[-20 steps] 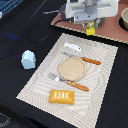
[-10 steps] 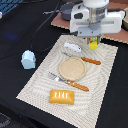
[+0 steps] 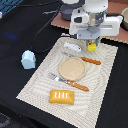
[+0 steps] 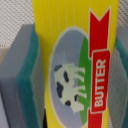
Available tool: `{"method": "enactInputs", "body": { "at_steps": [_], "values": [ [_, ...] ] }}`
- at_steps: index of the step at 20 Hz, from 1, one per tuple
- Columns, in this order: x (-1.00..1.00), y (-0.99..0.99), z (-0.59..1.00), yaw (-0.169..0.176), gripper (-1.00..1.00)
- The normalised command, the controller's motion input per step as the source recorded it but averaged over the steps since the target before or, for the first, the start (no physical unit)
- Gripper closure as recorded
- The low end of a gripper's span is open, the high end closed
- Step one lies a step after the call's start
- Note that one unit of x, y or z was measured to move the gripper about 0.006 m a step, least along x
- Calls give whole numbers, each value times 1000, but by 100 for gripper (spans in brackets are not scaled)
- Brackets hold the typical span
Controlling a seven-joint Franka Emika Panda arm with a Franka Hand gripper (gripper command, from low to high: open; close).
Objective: Interact with the objects in diverse but meaningful ways.
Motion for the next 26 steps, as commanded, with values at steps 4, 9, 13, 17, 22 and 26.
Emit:
{"method": "enactInputs", "body": {
  "at_steps": [4,9,13,17,22,26],
  "values": [
    [539,3,-75,-10,100],
    [531,47,63,-27,100],
    [492,130,282,-52,100],
    [315,169,438,-40,-100],
    [229,171,281,-30,-100],
    [231,180,264,-8,-100]
  ]
}}
